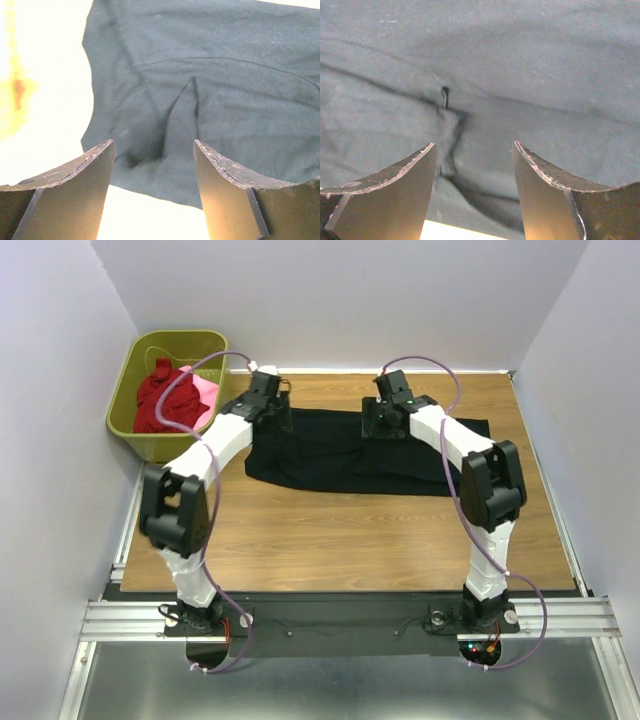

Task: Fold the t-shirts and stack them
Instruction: Fold the tshirt

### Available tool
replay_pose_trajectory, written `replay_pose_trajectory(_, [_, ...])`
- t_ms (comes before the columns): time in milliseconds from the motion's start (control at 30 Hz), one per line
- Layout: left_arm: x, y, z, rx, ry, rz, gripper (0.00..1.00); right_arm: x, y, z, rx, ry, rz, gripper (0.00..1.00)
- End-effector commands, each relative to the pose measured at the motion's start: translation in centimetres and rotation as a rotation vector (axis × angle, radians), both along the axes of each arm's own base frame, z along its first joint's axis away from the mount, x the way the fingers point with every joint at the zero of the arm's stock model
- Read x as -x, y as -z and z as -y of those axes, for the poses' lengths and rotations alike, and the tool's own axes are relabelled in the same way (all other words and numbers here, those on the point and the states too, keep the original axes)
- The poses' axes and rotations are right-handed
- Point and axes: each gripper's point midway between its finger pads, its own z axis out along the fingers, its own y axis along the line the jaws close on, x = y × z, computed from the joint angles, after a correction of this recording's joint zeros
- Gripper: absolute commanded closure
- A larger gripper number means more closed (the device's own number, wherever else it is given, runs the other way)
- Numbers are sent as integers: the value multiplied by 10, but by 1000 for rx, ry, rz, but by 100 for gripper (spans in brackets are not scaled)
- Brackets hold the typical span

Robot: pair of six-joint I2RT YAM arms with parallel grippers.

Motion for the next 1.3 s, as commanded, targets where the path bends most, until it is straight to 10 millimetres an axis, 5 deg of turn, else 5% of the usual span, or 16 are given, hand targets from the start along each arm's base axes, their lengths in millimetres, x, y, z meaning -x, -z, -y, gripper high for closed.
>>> replay_pose_trajectory(0, [22, -17, -15, 38, 24, 45, 27, 7, -49, 18, -37, -15, 84, 32])
replay_pose_trajectory(233, [47, 23, -61, 9, -61, -18, 36, 49, -26, 37, -5, -75, 10, 33])
replay_pose_trajectory(500, [47, 44, -58, 33, -28, -80, 40, 60, -18, 58, 0, -38, -14, 34])
replay_pose_trajectory(933, [46, 79, -60, -2, -22, -159, 57, 54, -14, 56, -78, -51, -39, 36])
replay_pose_trajectory(1267, [42, 71, -64, -20, -32, -125, 55, 57, -11, 57, -81, -50, -48, 36])
